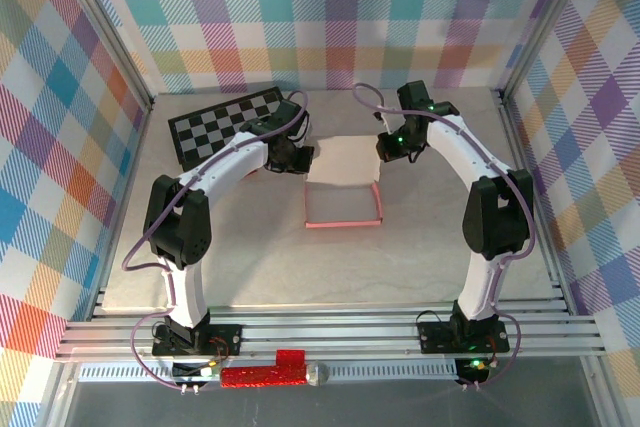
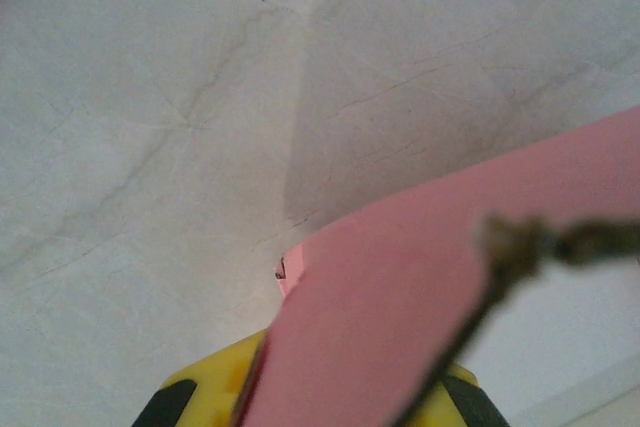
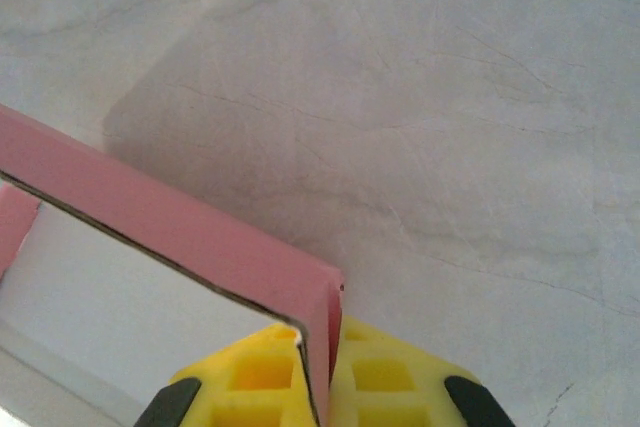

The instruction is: Fold the paper box

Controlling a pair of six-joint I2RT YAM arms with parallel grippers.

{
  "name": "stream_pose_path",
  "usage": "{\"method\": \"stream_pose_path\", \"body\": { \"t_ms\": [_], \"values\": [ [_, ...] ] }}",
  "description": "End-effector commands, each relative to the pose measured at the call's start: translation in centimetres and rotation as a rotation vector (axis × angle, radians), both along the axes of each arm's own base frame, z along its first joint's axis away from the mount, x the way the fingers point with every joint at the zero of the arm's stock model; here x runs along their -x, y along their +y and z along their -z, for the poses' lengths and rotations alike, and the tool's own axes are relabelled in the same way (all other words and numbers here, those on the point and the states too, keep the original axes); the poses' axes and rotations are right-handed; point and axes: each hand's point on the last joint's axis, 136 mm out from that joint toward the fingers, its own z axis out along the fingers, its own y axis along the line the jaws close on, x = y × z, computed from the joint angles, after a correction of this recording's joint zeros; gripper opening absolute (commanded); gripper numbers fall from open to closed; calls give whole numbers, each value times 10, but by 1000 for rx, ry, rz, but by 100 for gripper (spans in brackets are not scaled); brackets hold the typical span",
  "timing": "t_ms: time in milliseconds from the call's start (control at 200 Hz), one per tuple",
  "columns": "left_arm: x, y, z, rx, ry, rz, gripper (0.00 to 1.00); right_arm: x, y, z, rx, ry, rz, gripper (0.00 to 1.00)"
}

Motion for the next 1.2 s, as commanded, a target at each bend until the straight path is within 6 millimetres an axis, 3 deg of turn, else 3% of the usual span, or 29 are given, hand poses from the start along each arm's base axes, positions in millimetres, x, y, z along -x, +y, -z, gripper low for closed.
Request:
{"method": "stream_pose_path", "body": {
  "t_ms": [0, 450, 645, 930, 1195],
  "values": [
    [-3, -3, -10, 39, -38, -24, 0, -4, 7, -20, 3, -46, 48, 0],
    [-24, -4, -34, 101, -144, -133, 0, -14, 33, -44, -81, -95, 341, 0],
    [-33, 1, -30, 138, -186, -174, 0, -24, 41, -54, -182, -123, 432, 0],
    [-45, -4, -38, 244, -326, -168, 0, -19, 56, -41, -248, -167, 441, 0],
    [-38, -3, -36, 329, -393, -174, 0, -3, 53, -36, -332, -257, 410, 0]
  ]
}}
